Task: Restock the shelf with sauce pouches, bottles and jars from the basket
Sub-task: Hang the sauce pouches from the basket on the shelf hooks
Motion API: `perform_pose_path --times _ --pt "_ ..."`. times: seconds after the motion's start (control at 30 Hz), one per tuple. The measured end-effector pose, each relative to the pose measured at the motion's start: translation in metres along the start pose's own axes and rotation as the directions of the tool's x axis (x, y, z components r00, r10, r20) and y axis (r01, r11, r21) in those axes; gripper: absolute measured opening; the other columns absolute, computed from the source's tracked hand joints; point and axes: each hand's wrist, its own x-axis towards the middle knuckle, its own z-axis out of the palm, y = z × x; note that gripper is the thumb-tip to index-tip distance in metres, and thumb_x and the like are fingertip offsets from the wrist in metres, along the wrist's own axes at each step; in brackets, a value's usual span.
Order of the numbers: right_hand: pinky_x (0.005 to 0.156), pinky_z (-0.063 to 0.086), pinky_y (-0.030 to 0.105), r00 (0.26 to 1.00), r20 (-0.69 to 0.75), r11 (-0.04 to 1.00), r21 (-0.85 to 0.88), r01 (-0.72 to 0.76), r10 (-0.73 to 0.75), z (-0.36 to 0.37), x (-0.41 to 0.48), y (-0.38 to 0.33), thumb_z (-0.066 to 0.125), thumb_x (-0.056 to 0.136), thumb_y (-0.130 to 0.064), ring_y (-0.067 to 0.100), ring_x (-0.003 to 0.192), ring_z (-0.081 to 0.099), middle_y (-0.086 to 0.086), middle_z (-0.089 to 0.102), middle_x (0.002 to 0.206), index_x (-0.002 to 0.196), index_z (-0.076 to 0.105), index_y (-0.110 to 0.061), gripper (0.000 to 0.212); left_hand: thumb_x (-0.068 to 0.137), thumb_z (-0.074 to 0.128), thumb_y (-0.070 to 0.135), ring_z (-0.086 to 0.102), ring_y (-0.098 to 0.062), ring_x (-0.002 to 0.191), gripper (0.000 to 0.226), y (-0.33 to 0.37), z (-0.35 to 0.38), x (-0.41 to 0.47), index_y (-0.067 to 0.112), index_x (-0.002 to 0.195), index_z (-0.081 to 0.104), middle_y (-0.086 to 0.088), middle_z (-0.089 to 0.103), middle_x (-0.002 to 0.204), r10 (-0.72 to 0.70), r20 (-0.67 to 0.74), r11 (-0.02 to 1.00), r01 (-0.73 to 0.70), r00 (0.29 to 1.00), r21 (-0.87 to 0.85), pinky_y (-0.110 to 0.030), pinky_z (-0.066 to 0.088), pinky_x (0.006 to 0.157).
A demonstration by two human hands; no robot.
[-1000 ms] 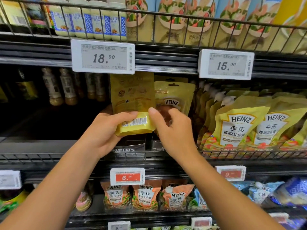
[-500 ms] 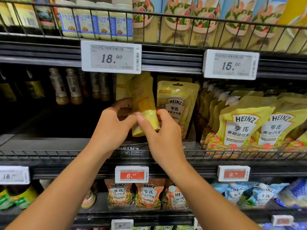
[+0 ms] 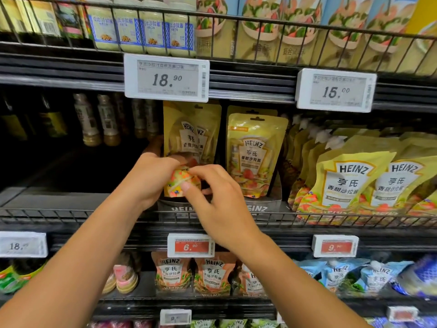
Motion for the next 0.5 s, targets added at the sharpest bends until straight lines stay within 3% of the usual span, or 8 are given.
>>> perform_pose_path --times 0.1,0.2,0.3,0.43,0.5 --pt "0.088 0.051 0.022 0.997 -0.073 0.999 0.027 -0.038 0.040 -0.013 0.004 0.008 0.057 0.098 -0.040 0.001 0.105 0.057 -0.011 0.061 0.112 0.119 0.065 -0.021 0.030 0.084 0.072 0.003 0.076 -0.023 0.086 0.030 -0.001 -0.002 0.003 0.007 0.114 0.067 -0.008 0.078 0.092 0.028 0.048 1.000 -0.029 0.998 0.010 -0.030 0.060 0.066" --pt "0.085 0.051 0.028 0.987 -0.145 0.996 -0.027 -0.081 0.076 -0.029 0.007 0.017 0.060 0.096 -0.041 0.007 0.099 0.060 -0.009 0.065 0.103 0.111 0.067 -0.023 0.024 0.082 0.078 0.011 0.076 -0.019 0.085 0.024 -0.003 -0.007 0.008 0.016 0.104 0.071 -0.003 0.078 0.092 0.033 0.064 0.999 -0.034 0.997 0.004 -0.026 0.060 0.064" --pt "0.067 0.046 0.027 0.966 -0.208 0.982 -0.071 -0.173 0.155 -0.047 0.012 0.027 0.061 0.095 -0.042 0.010 0.079 0.059 -0.008 0.063 0.084 0.092 0.065 -0.021 0.021 0.078 0.080 0.010 0.075 -0.014 0.085 0.023 -0.005 -0.012 0.014 0.023 0.096 0.073 0.003 0.078 0.090 0.062 0.060 0.994 -0.066 0.996 0.082 -0.026 0.059 0.069" --pt "0.056 0.038 0.029 0.954 -0.114 0.899 -0.319 -0.299 0.277 -0.066 0.022 0.041 0.059 0.094 -0.038 0.019 0.069 0.058 -0.002 0.058 0.070 0.074 0.057 -0.017 0.029 0.073 0.082 0.003 0.074 -0.003 0.076 0.029 -0.004 -0.016 0.019 0.026 0.088 0.072 0.013 0.077 0.079 0.107 0.123 0.973 -0.130 0.987 0.191 -0.014 0.055 0.059" --pt "0.059 0.038 0.031 0.926 -0.010 0.811 -0.480 -0.334 0.376 -0.072 0.028 0.046 0.054 0.095 -0.040 0.025 0.075 0.059 0.001 0.056 0.074 0.074 0.050 -0.017 0.031 0.077 0.080 0.003 0.074 -0.006 0.086 0.033 0.000 -0.016 0.025 0.026 0.100 0.072 0.010 0.078 0.092 0.098 0.220 0.955 -0.154 0.971 0.252 -0.018 0.058 0.068"
